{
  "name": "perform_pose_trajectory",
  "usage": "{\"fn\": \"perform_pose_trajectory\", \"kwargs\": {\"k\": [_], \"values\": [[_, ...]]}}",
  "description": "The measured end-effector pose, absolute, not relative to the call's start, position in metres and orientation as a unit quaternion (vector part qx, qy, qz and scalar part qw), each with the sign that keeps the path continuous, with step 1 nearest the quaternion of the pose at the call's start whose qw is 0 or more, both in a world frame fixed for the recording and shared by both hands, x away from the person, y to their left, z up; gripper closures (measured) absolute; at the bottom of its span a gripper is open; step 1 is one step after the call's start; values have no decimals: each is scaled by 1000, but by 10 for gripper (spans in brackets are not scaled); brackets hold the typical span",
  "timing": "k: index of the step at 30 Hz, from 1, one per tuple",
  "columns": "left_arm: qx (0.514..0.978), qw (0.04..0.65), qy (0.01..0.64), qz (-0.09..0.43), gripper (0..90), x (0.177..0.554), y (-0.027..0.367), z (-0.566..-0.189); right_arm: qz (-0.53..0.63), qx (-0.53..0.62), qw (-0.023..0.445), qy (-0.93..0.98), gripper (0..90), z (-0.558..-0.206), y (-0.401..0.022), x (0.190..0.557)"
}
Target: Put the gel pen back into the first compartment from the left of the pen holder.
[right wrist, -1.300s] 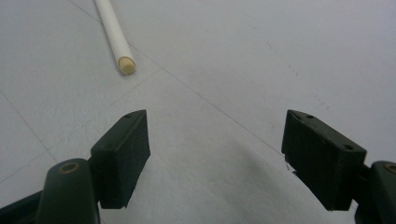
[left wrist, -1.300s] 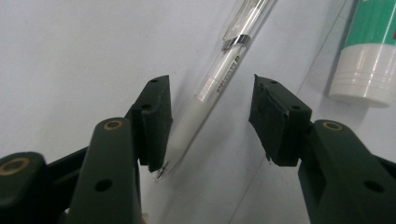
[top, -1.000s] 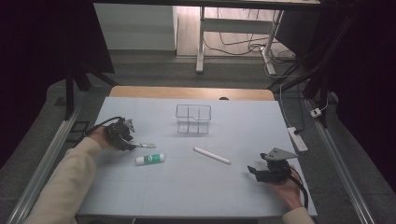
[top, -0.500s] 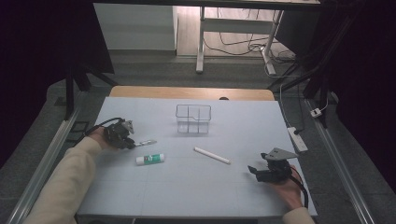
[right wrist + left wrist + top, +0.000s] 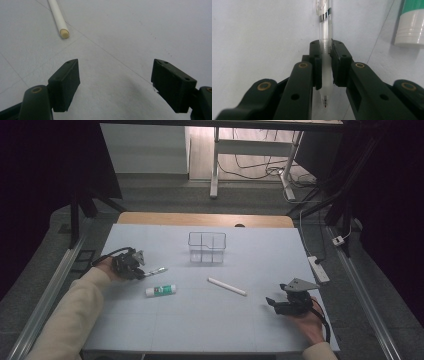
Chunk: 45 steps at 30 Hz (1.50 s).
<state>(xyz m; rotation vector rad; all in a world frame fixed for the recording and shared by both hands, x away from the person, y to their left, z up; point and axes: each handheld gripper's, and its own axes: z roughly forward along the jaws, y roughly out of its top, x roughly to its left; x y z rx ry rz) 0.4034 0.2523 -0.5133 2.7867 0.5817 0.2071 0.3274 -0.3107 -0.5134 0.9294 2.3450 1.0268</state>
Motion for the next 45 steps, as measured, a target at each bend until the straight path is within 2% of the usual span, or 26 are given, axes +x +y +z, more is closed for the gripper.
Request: {"fn": "perform_pose_trajectory", "kwargs": {"k": [12, 30, 45], "values": [[951, 194, 221, 98, 797, 392, 261, -496, 368, 334, 207, 843, 225, -513, -310, 328], [922, 267, 237, 149, 797, 358, 237, -467, 381, 333, 212, 836, 226, -511, -310, 326], [914, 304, 233, 138, 797, 346, 218, -461, 385, 332, 214, 834, 227, -509, -312, 326]]}}
